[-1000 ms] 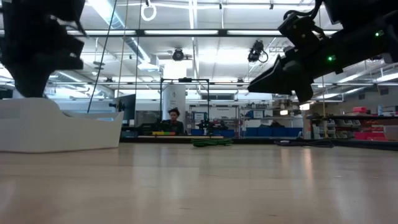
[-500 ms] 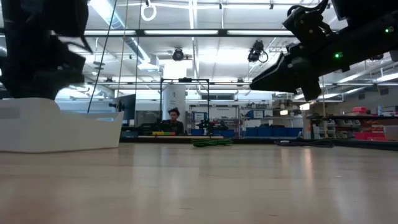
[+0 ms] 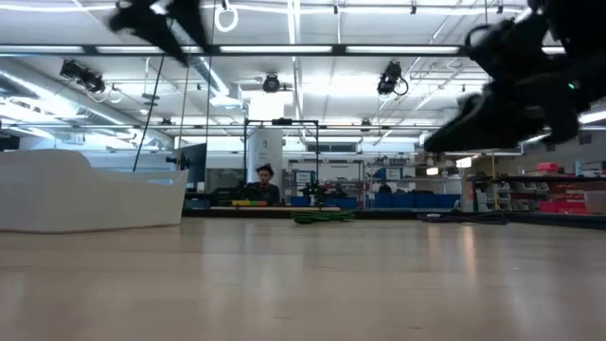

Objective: Pick and place USB-C Cables
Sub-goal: Put the green charger cable into the white bin, then put the violet charger cable into the white bin

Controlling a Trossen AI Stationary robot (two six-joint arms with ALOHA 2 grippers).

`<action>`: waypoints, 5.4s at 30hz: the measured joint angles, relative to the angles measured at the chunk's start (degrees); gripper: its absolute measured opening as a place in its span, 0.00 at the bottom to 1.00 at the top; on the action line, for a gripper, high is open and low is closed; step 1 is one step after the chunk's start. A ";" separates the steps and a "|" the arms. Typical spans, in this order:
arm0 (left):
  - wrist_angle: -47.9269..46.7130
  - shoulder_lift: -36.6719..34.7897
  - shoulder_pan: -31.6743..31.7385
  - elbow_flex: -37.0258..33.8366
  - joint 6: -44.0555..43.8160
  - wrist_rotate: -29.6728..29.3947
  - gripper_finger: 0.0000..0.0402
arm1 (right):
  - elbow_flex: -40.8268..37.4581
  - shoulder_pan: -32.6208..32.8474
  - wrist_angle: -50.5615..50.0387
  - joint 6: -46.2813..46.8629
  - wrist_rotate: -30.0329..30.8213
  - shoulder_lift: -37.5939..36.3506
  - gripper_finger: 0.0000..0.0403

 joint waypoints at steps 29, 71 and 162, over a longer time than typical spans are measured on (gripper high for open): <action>75.81 42.46 35.60 0.69 40.85 26.83 0.71 | -13.95 4.81 26.02 21.63 4.34 4.98 0.31; 41.95 33.98 28.68 2.37 39.77 26.93 0.05 | -13.55 5.29 29.29 22.99 3.70 5.47 0.31; -10.09 -4.43 -2.42 -15.51 -29.00 20.78 0.59 | -13.57 -1.27 30.16 15.77 3.44 5.44 0.31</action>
